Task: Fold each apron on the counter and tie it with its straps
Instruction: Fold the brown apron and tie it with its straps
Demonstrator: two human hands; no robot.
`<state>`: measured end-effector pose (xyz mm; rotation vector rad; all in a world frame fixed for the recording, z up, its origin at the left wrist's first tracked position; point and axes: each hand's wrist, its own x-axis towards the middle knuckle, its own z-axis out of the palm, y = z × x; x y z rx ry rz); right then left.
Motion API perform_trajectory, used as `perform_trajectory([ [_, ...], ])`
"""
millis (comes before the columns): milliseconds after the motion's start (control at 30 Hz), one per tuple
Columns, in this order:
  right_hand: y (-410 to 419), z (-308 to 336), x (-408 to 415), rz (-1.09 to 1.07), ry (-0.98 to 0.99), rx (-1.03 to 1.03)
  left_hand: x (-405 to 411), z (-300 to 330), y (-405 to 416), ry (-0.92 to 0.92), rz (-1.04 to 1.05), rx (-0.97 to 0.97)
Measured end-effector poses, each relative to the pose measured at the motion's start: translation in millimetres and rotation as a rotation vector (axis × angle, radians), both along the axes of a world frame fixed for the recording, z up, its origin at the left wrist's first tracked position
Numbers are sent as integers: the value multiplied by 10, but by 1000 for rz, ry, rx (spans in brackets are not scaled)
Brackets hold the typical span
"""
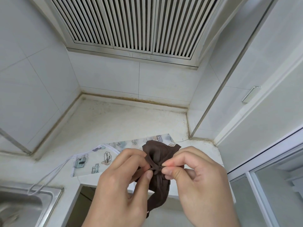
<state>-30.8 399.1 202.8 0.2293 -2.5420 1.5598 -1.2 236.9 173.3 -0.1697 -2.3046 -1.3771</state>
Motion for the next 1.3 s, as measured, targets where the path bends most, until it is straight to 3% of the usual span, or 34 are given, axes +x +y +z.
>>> perform_trajectory([
  [200, 76, 50, -19, -34, 64, -26, -29, 43, -68, -35, -24, 94],
  [600, 74, -14, -15, -111, 96, -13, -85, 127, -167, -70, -145, -69],
  [700, 118, -17, -9, -89, 59, -29, -52, 155, -109, -91, -137, -46],
  [1000, 122, -23, -9, -41, 43, -20, -133, 187, -179, -62, -73, -240],
  [1067, 105, -8, -4, -56, 70, -31, -123, 209, -204, -124, -131, -153],
  [1200, 116, 26, 5, 11, 131, 42, -67, 287, -269, -479, -215, 299],
  [1300, 46, 80, 31, 99, 178, 62, -101, 348, -221, -686, -165, 274],
])
